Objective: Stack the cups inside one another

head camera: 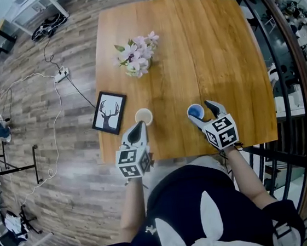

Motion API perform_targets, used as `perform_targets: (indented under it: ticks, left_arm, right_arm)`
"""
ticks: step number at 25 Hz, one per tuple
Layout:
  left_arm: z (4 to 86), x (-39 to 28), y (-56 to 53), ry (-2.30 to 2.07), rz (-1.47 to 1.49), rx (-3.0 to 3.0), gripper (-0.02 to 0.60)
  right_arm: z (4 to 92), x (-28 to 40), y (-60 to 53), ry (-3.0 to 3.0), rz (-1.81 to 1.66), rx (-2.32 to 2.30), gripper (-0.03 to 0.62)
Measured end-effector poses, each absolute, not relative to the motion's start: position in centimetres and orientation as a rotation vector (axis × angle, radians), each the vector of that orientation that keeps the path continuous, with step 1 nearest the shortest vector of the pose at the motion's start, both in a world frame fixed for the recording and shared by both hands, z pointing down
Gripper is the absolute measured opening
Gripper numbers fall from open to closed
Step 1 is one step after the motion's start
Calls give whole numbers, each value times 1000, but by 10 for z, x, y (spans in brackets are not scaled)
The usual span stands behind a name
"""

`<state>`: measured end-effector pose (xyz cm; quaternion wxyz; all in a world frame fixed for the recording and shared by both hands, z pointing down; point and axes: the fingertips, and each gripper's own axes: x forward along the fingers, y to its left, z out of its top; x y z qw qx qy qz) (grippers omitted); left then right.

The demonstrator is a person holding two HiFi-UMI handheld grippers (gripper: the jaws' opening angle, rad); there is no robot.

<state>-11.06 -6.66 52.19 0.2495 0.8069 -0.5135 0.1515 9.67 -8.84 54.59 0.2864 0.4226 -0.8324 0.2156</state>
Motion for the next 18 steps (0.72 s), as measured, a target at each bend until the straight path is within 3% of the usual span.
perform_targets:
  ticks: [18]
  left_arm:
    - [533, -106, -52, -1417, 448, 2144, 21]
  right_arm:
    - [606, 98, -80, -2114, 587, 1019, 393]
